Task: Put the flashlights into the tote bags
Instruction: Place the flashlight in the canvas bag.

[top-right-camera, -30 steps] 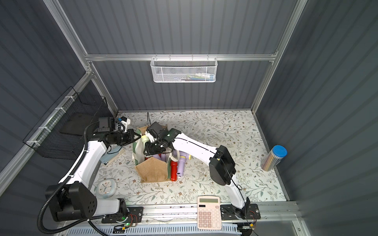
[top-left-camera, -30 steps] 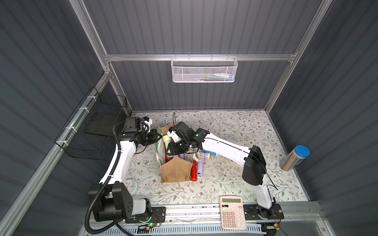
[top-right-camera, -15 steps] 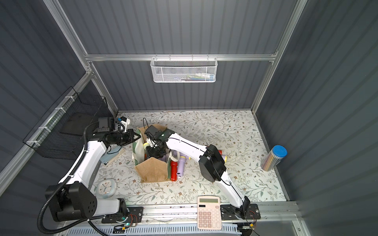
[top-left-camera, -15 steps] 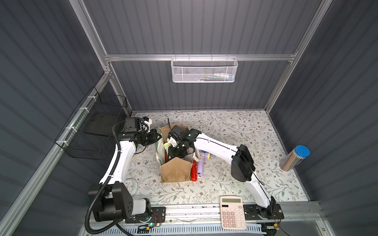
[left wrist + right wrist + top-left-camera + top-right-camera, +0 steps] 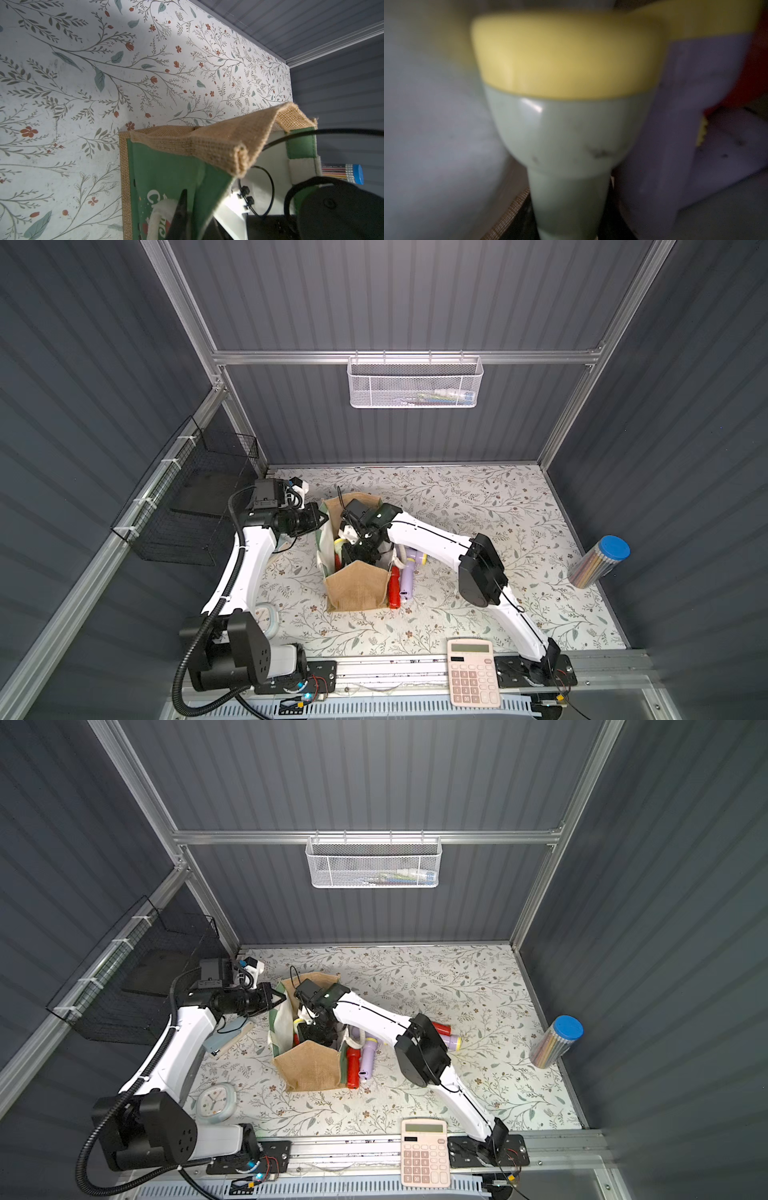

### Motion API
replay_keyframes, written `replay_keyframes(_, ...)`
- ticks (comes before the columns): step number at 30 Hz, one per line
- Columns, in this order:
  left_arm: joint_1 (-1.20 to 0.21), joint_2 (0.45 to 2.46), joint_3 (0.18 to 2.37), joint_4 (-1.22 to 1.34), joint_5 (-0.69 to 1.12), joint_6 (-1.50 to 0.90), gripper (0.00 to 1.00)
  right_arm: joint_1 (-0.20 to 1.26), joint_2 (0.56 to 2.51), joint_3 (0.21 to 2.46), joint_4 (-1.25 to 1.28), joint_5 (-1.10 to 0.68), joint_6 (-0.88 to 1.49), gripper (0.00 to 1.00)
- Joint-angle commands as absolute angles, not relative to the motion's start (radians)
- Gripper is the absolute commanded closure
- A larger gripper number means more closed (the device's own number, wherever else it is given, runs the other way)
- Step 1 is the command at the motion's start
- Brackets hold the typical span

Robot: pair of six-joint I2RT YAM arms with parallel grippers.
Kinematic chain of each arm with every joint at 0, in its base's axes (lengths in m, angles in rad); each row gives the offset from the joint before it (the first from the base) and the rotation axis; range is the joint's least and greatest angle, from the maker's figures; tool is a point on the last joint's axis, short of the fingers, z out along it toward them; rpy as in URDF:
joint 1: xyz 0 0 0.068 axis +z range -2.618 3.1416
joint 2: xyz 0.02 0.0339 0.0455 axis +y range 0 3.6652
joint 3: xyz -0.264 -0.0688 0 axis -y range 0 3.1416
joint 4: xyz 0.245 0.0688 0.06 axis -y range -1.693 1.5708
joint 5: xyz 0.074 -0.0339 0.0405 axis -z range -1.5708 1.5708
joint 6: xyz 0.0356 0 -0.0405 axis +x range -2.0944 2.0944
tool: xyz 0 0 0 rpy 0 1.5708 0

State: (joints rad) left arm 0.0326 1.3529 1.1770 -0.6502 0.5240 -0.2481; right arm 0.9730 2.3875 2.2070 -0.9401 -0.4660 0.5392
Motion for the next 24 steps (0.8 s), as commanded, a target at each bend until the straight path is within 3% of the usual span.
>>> replay_keyframes(1,0.032,1.356,1.178,-0.661,0.533,-0.250,0.97,0.968,2.400,2.228,-0.949,-0.508,0.521,0.59)
replay_keyframes(6,0.033,1.358,1.178,-0.663,0.531,-0.250,0.96,0.966,2.398,2.221,-0.935,-0.529,0.516,0.49)
replay_keyframes(24,0.032,1.361,1.180,-0.667,0.522,-0.247,0.95,0.963,2.237,2.139,-0.771,-0.581,0.478,0.31)
